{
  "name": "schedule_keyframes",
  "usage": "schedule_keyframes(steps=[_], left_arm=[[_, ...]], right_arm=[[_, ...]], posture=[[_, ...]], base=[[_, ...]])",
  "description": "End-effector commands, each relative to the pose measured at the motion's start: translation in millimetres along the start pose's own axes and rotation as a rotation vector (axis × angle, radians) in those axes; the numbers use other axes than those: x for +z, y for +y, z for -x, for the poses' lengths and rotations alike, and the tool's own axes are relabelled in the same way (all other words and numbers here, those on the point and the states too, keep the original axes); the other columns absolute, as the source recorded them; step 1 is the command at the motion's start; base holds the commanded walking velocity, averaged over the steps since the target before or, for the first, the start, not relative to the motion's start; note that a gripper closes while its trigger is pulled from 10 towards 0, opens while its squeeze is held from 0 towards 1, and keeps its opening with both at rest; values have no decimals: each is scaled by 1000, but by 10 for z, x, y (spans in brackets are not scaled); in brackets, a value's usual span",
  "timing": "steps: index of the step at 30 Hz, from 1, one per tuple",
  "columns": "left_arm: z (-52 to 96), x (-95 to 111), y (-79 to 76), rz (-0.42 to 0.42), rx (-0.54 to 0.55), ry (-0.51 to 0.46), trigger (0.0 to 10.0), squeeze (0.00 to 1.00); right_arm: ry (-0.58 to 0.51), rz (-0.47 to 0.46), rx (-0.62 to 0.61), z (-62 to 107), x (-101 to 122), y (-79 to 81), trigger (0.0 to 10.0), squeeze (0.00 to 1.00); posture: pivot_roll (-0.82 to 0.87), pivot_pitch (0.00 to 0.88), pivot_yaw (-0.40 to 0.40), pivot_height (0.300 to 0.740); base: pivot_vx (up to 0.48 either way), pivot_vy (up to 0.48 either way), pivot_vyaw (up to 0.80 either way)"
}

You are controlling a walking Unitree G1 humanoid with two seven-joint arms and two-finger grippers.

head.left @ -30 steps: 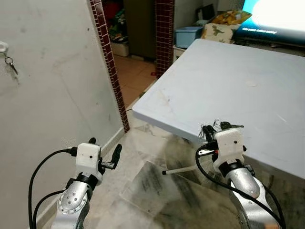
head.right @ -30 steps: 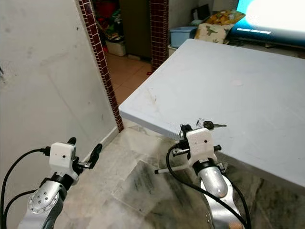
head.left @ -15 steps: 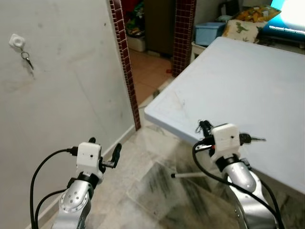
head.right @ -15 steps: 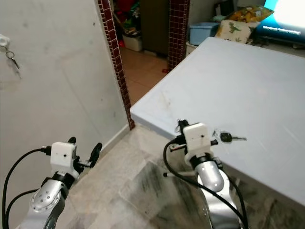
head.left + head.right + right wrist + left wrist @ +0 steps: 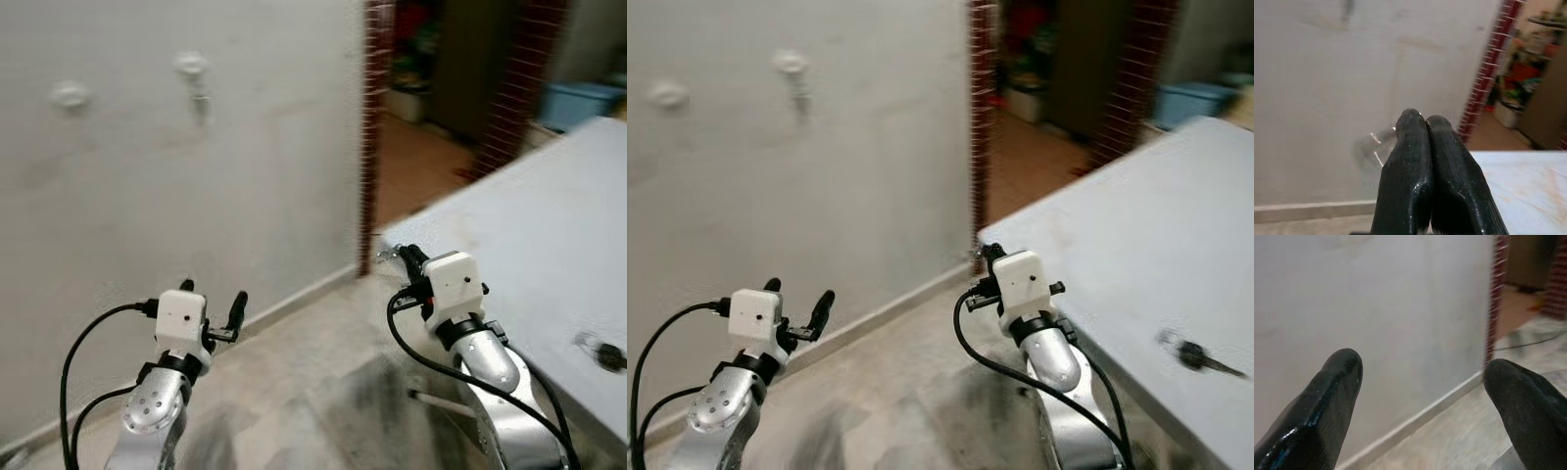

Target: Hang keys on a hook

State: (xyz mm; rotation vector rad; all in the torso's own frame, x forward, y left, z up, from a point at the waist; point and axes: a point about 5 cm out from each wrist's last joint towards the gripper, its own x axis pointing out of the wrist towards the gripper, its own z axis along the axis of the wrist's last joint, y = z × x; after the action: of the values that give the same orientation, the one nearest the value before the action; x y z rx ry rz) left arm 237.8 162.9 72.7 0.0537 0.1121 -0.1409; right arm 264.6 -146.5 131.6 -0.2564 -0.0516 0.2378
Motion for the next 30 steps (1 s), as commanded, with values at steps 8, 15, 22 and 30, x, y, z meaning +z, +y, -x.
schedule_keyframes(steps=[8,15,22,30], left_arm=[[1,62,52,-7,73,-36,10000,0],[44,35,49,17,119,-38,10000,0],[11,65,66,2,100,-43,10000,0],[-43,106,68,-15,72,-44,10000,0]], right_arm=[[-23,-22,57,-85,56,49,10000,0],[-35,-4,101,-165,85,64,10000,0],[-40,-11,94,-164,91,111,10000,0],[-35,-29,60,-116,64,121,10000,0]], posture=[[42,0,-2,740],[60,0,-27,740],[45,0,6,740],[30,0,46,740]], base=[[0,0,667],[0,0,0],[0,0,800],[0,0,800]])
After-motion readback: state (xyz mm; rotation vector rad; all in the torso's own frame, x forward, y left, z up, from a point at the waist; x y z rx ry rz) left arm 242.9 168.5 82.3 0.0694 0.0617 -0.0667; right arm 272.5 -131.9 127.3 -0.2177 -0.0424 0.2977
